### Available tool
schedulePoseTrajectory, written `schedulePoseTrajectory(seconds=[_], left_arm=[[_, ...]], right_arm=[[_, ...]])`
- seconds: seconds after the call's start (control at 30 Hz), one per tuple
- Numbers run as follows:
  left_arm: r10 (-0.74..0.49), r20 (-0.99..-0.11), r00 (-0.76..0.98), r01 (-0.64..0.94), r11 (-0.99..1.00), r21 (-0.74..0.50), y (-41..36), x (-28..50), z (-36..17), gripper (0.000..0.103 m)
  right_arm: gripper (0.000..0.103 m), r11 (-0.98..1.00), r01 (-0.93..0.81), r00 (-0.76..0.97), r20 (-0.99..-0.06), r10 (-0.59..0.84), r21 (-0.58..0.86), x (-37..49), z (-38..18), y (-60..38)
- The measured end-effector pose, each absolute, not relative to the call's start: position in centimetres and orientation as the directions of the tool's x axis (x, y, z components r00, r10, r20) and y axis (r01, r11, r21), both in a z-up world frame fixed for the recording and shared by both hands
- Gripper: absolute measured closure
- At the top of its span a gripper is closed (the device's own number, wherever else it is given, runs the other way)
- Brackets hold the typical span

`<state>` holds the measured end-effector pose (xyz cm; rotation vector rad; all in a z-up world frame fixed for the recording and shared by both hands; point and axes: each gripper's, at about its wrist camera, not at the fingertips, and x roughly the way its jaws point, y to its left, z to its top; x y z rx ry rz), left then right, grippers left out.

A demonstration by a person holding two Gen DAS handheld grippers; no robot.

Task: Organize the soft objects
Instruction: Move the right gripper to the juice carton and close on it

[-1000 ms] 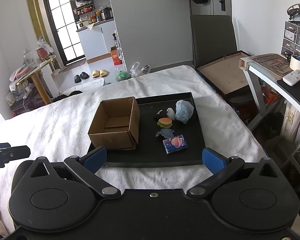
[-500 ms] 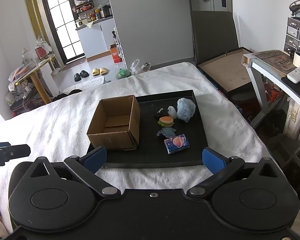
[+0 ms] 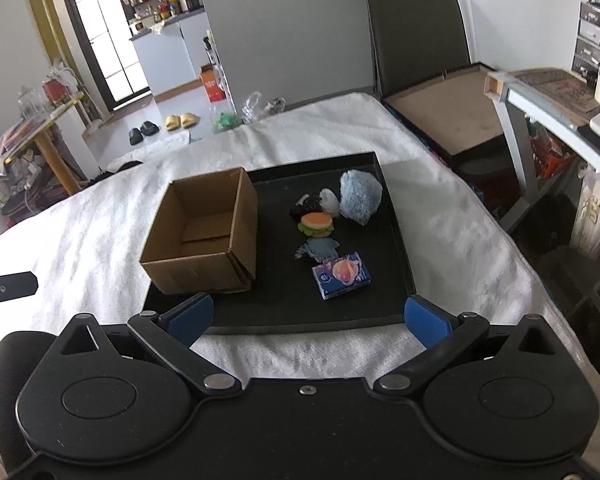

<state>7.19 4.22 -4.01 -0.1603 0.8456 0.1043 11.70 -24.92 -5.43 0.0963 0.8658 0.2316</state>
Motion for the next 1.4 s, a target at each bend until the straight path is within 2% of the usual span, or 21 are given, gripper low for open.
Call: schedulePoseTrajectory(seconds=[0.3,0.73,0.8,0.97,1.1,1.4], left_arm=[[0.047,-0.768,0.639,-0.189,0.977,-0.097,5.3,10.8,-6.1,0.009],[0.066,-0.798,0.598,-0.249,0.963,-0.107,7.3,15.7,-9.7,0.013],[0.071,-0.808,0.585,-0.255,0.962,-0.100,7.3,16.6,-10.5,0.017],[0.065,-0.822,0.566,-0.263,0.959,-0.105,7.6,18.6,-12.2,0.027],[0.058,-0.836,0.546,-0.270,0.956,-0.110,7.8,20.2,-13.5,0.037],[0.052,-0.875,0.481,-0.285,0.953,-0.100,8.0,23.6,-16.2,0.047]], right_arm=[[0.000,0.970,-0.146,0.588,-0.771,0.244,0.196,15.0,-7.9,-24.8],[0.001,0.949,-0.214,0.522,-0.794,0.312,0.232,20.3,-10.8,-24.5],[0.002,0.947,-0.223,0.510,-0.800,0.316,0.231,21.1,-11.5,-24.4],[0.013,0.946,-0.232,0.468,-0.827,0.311,0.224,23.2,-13.8,-24.3],[0.013,0.949,-0.235,0.447,-0.843,0.299,0.212,24.6,-15.4,-24.4],[0.013,0.952,-0.236,0.389,-0.879,0.276,0.195,27.8,-18.6,-24.6]])
